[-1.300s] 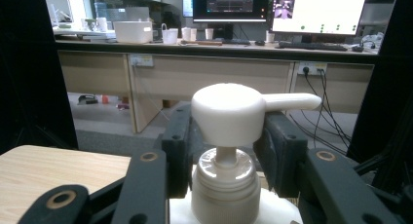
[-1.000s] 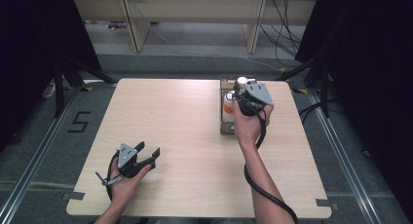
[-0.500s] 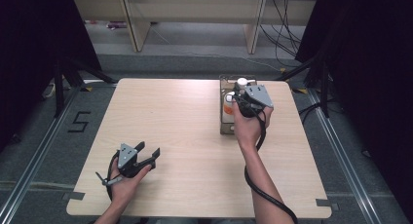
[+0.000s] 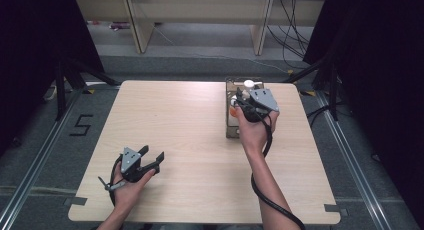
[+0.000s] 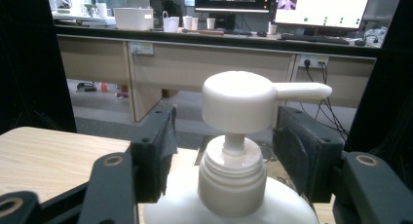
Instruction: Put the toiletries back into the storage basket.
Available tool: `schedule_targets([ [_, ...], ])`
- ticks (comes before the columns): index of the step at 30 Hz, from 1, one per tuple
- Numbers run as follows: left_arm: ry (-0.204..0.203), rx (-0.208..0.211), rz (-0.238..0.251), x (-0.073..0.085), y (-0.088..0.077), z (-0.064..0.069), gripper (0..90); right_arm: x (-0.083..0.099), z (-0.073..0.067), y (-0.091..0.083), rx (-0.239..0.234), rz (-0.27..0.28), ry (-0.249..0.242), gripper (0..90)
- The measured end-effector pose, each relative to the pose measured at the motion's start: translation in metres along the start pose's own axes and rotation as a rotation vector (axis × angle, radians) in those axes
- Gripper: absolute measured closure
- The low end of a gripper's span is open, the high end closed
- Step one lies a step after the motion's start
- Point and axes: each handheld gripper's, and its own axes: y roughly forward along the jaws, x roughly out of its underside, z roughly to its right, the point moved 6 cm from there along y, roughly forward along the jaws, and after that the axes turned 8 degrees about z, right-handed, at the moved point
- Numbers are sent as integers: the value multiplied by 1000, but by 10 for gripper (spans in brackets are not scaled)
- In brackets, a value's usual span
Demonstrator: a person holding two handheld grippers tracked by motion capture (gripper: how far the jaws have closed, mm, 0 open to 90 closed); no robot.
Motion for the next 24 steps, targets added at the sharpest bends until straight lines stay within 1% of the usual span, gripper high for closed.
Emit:
schedule_targets([
  [1, 1, 0, -1, 0, 0, 0, 318, 0, 2, 0, -1, 4, -20, 401],
  [2, 0, 0, 0, 0, 0, 0, 317, 0, 1, -1, -1, 5, -13, 397],
  [3, 0, 0, 0, 0, 0, 0, 318, 0, 1, -2, -3, -5, -12, 394],
  [4, 0, 0, 0, 0, 0, 0, 318, 0, 1, -2, -7, -1, -7, 391],
  [5, -2, 0, 2, 0, 0, 0, 317, 0, 1, -4, -11, -4, -8, 387],
  [6, 1, -1, 0, 0, 0, 0, 317, 0, 2, -5, -14, 0, -22, 384],
  [9, -1, 1, 3, 0, 0, 0, 318, 0, 4, -10, -11, -13, -10, 379],
  [10, -1, 1, 3, 0, 0, 0, 318, 1, 4, -10, -15, -9, -4, 378],
  [11, 0, 1, 2, 0, 0, 0, 318, 0, 5, -12, -15, -10, -13, 376],
  [12, 0, 1, 2, 0, 0, 0, 318, 0, 6, -14, -19, -16, -6, 376],
  [13, 0, 1, 2, 0, 0, 0, 318, 0, 7, -15, -18, -13, -15, 375],
  [15, -1, 0, 2, 0, 0, 0, 317, 0, 8, -18, -24, -17, -5, 374],
  [16, -1, 0, 2, 0, 0, 0, 317, 0, 8, -20, -30, -22, -9, 374],
  [17, -1, 0, 2, 0, 0, 0, 318, 0, 9, -22, -22, -19, 0, 373],
  [19, 0, 0, 0, 0, 0, 1, 318, -1, 10, -24, -33, -15, -5, 373],
  [20, 0, 1, 1, 0, 0, 0, 318, -1, 10, -26, -32, -23, 8, 372],
  [21, 0, 1, 2, 0, 0, 0, 318, -1, 11, -28, -38, -14, 0, 373],
  [23, 0, 1, 2, 0, 0, 0, 317, 0, 11, -31, -48, -24, 0, 372],
  [24, 1, 1, 0, 0, 0, 1, 318, 1, 11, -34, -48, -31, 14, 372],
])
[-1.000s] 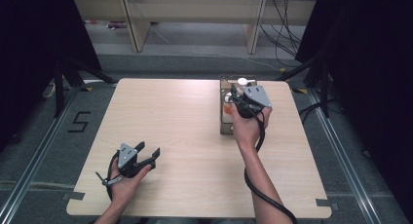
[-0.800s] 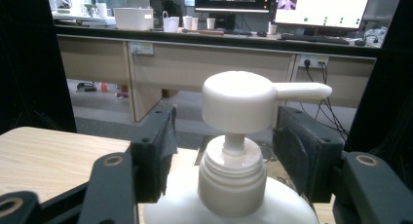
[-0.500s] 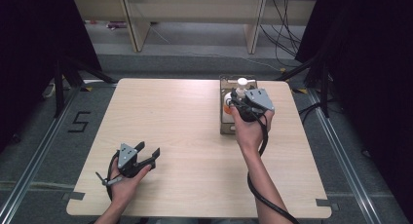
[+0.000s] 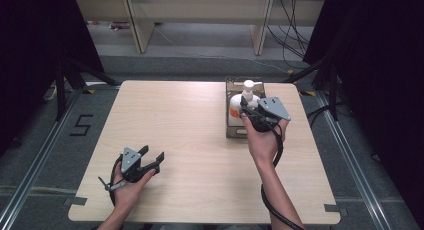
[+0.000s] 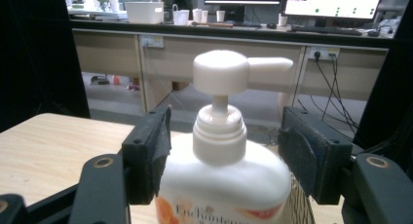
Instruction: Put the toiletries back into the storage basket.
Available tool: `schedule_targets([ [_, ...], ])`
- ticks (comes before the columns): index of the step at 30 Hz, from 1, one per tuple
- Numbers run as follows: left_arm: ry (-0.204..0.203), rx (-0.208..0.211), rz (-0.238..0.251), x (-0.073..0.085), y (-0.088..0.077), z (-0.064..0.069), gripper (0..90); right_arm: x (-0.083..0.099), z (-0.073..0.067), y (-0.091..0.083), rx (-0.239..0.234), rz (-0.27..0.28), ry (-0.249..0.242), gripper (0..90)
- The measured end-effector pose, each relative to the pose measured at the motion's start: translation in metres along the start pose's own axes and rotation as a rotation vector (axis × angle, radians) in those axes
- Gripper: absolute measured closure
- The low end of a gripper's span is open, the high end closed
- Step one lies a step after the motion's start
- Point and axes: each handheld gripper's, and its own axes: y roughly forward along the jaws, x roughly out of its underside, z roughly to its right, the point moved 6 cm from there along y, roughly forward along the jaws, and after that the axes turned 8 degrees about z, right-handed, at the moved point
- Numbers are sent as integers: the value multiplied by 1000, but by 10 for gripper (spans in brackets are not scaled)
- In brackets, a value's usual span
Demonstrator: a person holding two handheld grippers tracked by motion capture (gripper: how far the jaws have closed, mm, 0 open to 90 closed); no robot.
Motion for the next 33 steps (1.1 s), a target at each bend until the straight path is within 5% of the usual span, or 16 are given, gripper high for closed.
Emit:
schedule_targets([
  [18, 3, -2, -5, 0, 0, 0, 317, 24, 28, -36, -9, -70, -6, 368],
  [28, 5, -2, -6, 0, 0, 0, 317, 51, 48, -57, 12, -136, 41, 369],
  [33, 5, -4, -8, 0, 0, 1, 317, 65, 57, -64, 8, -164, 22, 374],
])
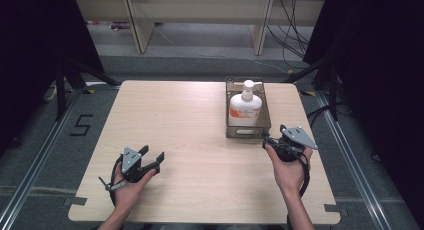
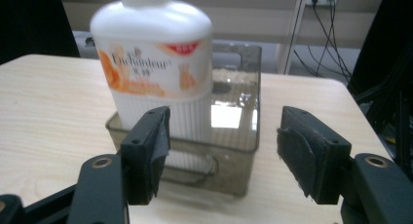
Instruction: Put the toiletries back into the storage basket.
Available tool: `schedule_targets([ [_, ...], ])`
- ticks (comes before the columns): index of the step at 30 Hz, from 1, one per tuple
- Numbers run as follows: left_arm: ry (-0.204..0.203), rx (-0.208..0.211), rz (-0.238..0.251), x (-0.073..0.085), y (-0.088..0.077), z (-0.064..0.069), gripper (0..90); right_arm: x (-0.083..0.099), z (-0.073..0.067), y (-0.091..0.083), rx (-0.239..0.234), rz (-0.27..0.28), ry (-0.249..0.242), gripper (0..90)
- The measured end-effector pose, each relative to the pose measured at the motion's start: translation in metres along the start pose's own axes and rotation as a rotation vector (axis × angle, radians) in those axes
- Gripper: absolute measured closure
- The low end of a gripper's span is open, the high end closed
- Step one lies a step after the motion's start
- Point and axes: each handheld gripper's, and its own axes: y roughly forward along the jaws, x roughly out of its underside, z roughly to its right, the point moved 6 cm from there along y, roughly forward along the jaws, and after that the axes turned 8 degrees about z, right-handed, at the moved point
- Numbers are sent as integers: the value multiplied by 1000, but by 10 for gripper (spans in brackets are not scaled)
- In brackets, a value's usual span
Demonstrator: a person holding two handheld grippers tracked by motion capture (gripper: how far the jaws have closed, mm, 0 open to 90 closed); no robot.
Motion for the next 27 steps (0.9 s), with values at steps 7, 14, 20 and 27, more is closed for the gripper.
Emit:
schedule_targets([
  [7, -7, 9, 16, 0, 2, 1, 317, 21, 6, -7, 3, -43, 20, 384],
  [14, 0, -1, 1, 0, 0, 0, 317, 40, 13, -11, 0, -46, 25, 397],
  [20, -6, 8, 15, 0, 2, 1, 317, 54, 18, -17, 12, -41, 35, 407],
  [27, -3, -2, 2, 0, 1, 0, 317, 70, 24, -23, 31, -62, 34, 409],
])
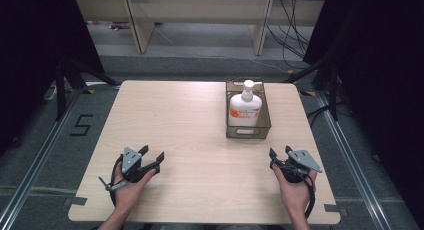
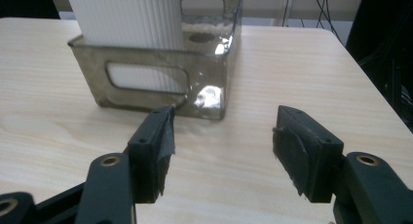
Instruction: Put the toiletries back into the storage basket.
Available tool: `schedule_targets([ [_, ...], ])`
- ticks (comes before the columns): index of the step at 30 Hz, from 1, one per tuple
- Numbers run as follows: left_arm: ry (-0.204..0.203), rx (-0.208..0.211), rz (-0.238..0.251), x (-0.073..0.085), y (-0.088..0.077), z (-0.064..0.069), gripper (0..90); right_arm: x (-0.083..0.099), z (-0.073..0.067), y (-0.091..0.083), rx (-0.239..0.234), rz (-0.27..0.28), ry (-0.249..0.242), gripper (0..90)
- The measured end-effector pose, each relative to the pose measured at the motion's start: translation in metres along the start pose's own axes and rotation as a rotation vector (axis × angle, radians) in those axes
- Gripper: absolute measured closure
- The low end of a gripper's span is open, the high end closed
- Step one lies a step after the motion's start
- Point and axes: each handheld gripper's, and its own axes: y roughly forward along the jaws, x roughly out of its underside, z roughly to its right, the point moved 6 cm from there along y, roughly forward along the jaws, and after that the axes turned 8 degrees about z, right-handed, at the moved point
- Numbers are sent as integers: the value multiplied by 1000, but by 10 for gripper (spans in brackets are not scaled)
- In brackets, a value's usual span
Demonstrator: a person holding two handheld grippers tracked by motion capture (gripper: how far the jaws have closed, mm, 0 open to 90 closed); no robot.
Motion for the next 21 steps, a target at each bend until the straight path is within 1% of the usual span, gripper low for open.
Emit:
schedule_targets([
  [1, 0, -2, -4, 0, 0, 0, 317, 2, 2, 1, -12, 12, -20, 409],
  [2, 0, 0, -2, 0, 0, 0, 317, 6, 1, 1, 1, 12, 12, 409],
  [3, 0, 0, -2, 0, 0, 0, 317, 6, 1, 1, 1, 12, 12, 409],
  [4, 0, 0, -1, 0, 0, 0, 317, 12, 3, 1, -8, 4, -7, 409],
  [5, 0, -1, -3, 0, 0, 0, 317, 15, 1, -3, 5, -22, 30, 409],
  [6, 0, -1, -3, 0, 0, 0, 317, 16, 5, -1, 4, -3, -16, 409],
  [7, 0, -1, -3, 0, 0, 0, 317, 18, 5, -2, -8, -13, -3, 409],
  [8, 0, -1, -3, 0, 0, 0, 317, 21, 7, -1, 10, -4, -19, 409],
  [10, -1, 0, -2, 0, 0, 0, 317, 23, 6, -3, 0, -14, 2, 409],
  [11, -1, -1, -3, 0, 0, 0, 317, 25, 5, -6, 4, -29, 21, 409],
  [12, -3, 4, 7, 0, 1, 0, 317, 25, 5, -5, 15, -10, 21, 409],
  [13, -5, 8, 10, 0, 2, 0, 317, 25, 6, -5, 8, -2, -5, 409],
  [14, -4, 8, 9, 0, 2, 0, 317, 26, 5, -4, -2, 3, 10, 409],
  [15, -4, 8, 9, 0, 2, 0, 317, 26, 5, -6, -1, -17, 6, 409],
  [16, -2, 5, 6, 0, 1, 0, 317, 25, 4, -5, 1, -3, 10, 409],
  [17, -3, 9, 9, 0, 2, 0, 317, 25, 6, -6, 17, -4, -8, 409],
  [18, -4, 12, 8, 0, 2, 0, 317, 25, 3, -6, 7, 8, 24, 409],
  [19, -3, 9, 6, 0, 1, 0, 317, 25, 2, -6, 7, 10, 32, 409],
  [20, 0, 5, -4, 0, 0, -1, 317, 24, 6, -5, 1, 18, -7, 409],
  [21, 0, 5, -4, 0, 1, -1, 317, 24, 6, -5, 9, 12, -8, 409],
])
